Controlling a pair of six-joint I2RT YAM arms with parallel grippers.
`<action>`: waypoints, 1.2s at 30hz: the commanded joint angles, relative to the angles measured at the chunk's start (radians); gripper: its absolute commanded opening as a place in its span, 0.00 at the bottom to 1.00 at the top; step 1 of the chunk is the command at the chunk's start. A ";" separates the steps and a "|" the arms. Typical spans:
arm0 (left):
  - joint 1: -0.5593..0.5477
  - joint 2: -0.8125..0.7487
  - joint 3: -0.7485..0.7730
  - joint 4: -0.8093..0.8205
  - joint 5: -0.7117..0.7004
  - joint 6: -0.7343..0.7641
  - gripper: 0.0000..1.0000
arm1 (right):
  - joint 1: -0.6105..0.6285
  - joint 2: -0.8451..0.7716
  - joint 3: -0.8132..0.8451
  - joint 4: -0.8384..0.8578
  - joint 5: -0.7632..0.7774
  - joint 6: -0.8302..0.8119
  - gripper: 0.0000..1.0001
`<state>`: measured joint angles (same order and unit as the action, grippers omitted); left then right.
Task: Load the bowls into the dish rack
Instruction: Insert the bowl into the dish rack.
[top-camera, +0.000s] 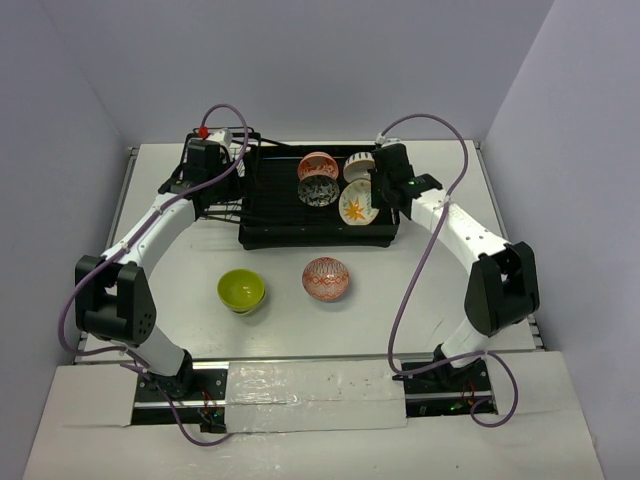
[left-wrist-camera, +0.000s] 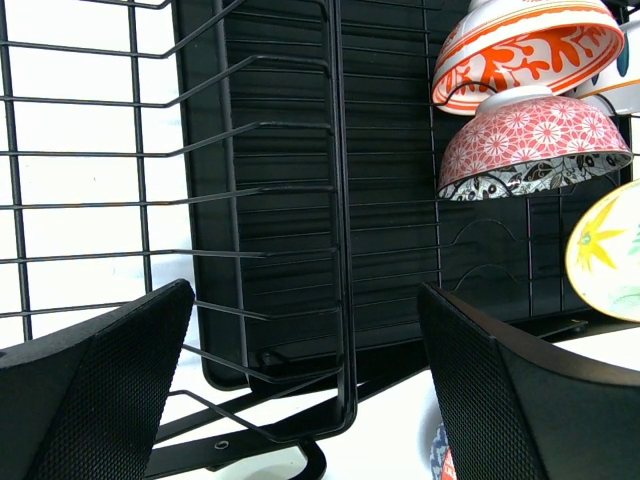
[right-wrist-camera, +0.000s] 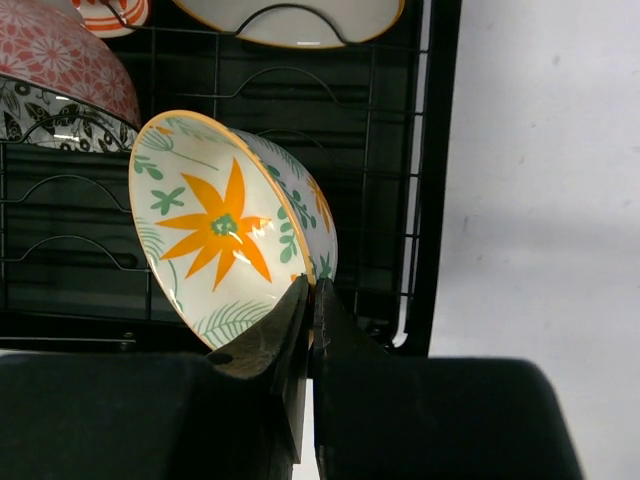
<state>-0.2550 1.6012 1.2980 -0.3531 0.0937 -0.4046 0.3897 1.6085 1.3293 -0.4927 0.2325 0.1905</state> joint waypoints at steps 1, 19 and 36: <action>-0.003 -0.004 0.027 -0.021 0.017 0.007 0.99 | -0.029 0.007 -0.008 0.014 -0.094 0.053 0.00; -0.003 -0.043 0.012 -0.023 0.001 0.023 0.99 | -0.097 0.205 0.189 -0.231 -0.164 0.096 0.00; -0.003 -0.064 -0.005 -0.018 -0.011 0.033 0.99 | -0.118 0.263 0.265 -0.326 -0.183 0.089 0.00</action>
<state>-0.2550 1.5890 1.2961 -0.3557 0.0891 -0.3828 0.2592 1.8328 1.5852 -0.7513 0.0929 0.2974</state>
